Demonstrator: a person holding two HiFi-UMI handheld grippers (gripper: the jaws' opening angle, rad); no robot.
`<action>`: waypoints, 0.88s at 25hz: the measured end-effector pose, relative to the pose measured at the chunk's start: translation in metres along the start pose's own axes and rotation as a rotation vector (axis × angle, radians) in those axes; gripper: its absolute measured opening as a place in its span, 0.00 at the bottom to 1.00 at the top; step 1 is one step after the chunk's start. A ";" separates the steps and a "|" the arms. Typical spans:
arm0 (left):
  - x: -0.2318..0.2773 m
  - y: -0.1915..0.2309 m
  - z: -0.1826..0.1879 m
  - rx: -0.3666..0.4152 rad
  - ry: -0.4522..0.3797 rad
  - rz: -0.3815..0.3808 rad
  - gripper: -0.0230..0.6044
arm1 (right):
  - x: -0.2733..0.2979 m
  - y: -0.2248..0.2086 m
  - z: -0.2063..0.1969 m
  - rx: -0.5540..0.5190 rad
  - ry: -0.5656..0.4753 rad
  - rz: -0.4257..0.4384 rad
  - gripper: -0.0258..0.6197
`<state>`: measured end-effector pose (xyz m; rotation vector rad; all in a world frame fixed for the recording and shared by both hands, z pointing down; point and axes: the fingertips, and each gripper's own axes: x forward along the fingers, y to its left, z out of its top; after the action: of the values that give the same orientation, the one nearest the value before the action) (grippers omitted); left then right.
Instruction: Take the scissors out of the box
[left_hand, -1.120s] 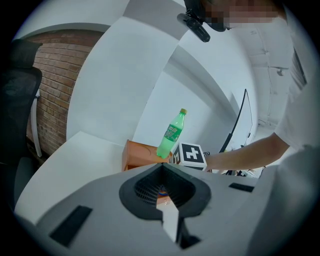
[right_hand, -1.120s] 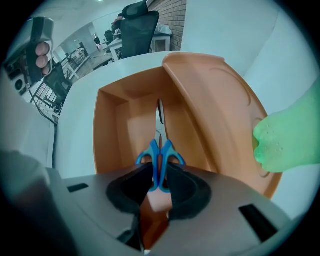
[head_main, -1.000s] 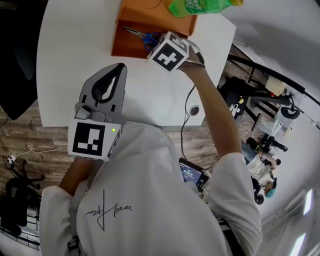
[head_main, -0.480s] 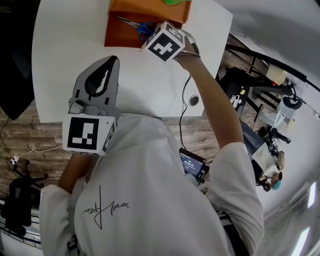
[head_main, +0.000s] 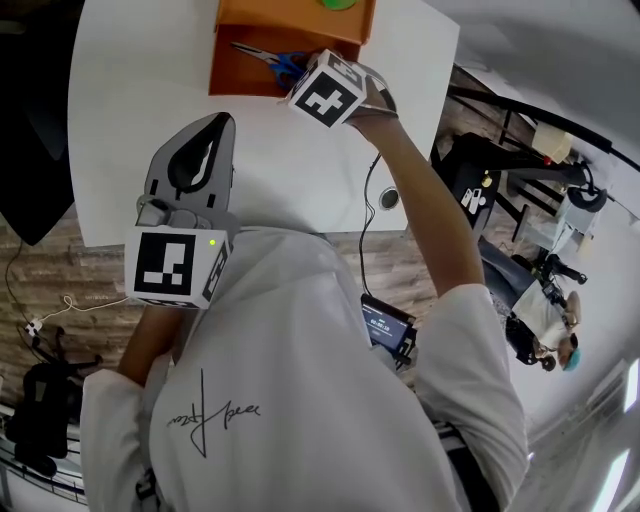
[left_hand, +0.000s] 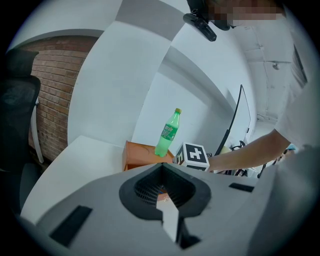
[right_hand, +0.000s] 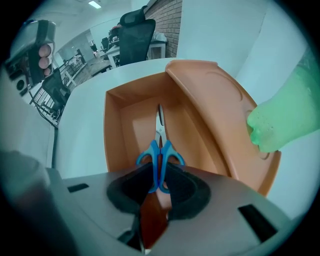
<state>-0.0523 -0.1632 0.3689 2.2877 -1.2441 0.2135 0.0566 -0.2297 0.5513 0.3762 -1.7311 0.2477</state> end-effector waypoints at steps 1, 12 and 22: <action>-0.001 0.000 0.001 0.000 -0.004 0.000 0.03 | -0.001 0.000 0.000 0.001 -0.002 -0.001 0.18; -0.009 -0.009 0.002 0.012 -0.029 -0.019 0.03 | -0.019 0.005 -0.008 0.005 -0.029 -0.019 0.18; -0.020 -0.017 0.007 0.028 -0.044 -0.023 0.03 | -0.040 0.006 -0.008 0.062 -0.094 -0.054 0.18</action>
<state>-0.0500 -0.1441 0.3494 2.3413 -1.2431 0.1736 0.0685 -0.2168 0.5144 0.4859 -1.8056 0.2482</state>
